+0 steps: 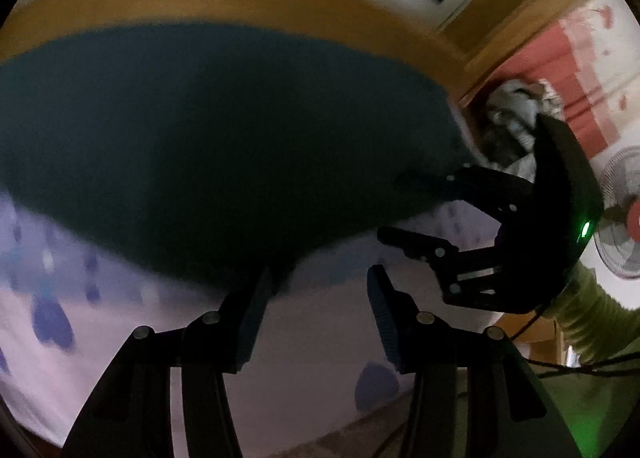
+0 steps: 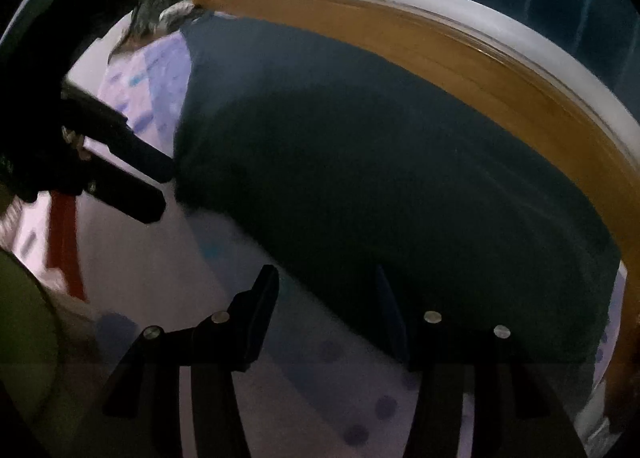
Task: Fold clothes
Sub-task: 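Press the folded trousers down with both grippers, then open the left gripper and withdraw it from the trousers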
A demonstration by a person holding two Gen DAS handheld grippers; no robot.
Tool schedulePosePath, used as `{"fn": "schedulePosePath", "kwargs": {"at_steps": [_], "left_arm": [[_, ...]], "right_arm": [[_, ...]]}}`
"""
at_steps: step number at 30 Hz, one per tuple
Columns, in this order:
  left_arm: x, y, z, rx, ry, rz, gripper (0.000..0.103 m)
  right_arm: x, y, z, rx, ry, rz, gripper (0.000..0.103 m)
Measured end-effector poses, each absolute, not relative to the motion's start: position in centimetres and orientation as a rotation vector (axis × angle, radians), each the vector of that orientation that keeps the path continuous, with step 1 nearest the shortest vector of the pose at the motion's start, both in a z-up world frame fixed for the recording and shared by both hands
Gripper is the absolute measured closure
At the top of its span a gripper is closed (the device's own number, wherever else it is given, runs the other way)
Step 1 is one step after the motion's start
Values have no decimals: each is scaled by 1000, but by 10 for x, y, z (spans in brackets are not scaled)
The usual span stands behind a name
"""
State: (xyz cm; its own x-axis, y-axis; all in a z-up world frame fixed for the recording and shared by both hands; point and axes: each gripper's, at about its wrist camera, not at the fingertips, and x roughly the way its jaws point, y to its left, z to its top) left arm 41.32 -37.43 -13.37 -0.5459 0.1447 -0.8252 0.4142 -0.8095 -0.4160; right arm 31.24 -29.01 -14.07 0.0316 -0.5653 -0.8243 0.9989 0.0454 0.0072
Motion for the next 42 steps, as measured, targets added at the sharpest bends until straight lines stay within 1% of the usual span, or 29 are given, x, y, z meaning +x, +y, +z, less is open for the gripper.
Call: {"fn": "schedulePosePath", "kwargs": {"at_steps": [3,5,7,10,11,13,15,17,18,19,20,23,25,28,33,35,36,38,40,42], "left_arm": [[398,-385,-131,1369,856,-2532,53],[390,-391,-146,1407,848,-2512,53],[381,-392,-162,1452,852,-2481,53],[394,-390,-170,1426,884,-2496,53],[397,-390,-170,1425,902,-2494,53],[406,-394,-172,1405,963,-2490,53],[409,-396,-173,1377,1017,-2483,53],[410,-396,-173,1367,1015,-2479,53],[409,-395,-172,1368,998,-2480,53],[407,-393,-172,1373,976,-2482,53],[407,-392,-172,1377,960,-2485,53],[409,-396,-165,1381,958,-2494,53],[412,-403,-157,1357,986,-2515,53],[411,-420,-142,1280,970,-2560,53],[412,-440,-159,1367,987,-2523,53],[414,-435,-171,1439,1000,-2511,53],[416,-428,-170,1443,972,-2526,53],[421,-416,-166,1457,907,-2556,53],[430,-406,-161,1479,868,-2572,53],[442,-401,-154,1474,898,-2576,53]], "right_arm": [[289,-315,-110,727,634,-1418,54],[271,-344,-101,733,586,-1431,54],[250,-382,-107,782,549,-1444,54],[224,-431,-128,885,506,-1481,54],[219,-444,-138,901,530,-1512,54],[208,-468,-159,933,580,-1576,64],[208,-480,-160,851,611,-1668,69],[205,-489,-160,832,620,-1741,68],[203,-493,-160,822,631,-1790,62],[200,-496,-160,826,631,-1818,59],[196,-497,-160,848,610,-1831,59],[193,-487,-147,868,563,-1860,59],[200,-465,-129,844,515,-1833,59],[209,-420,-114,848,479,-1819,58],[196,-339,-139,969,419,-2005,58],[180,-317,-158,1014,479,-2108,58],[172,-310,-162,1027,435,-2104,56],[155,-295,-169,1052,341,-2092,56],[157,-312,-167,1102,352,-2120,56],[169,-322,-158,1071,422,-2189,54]]}}
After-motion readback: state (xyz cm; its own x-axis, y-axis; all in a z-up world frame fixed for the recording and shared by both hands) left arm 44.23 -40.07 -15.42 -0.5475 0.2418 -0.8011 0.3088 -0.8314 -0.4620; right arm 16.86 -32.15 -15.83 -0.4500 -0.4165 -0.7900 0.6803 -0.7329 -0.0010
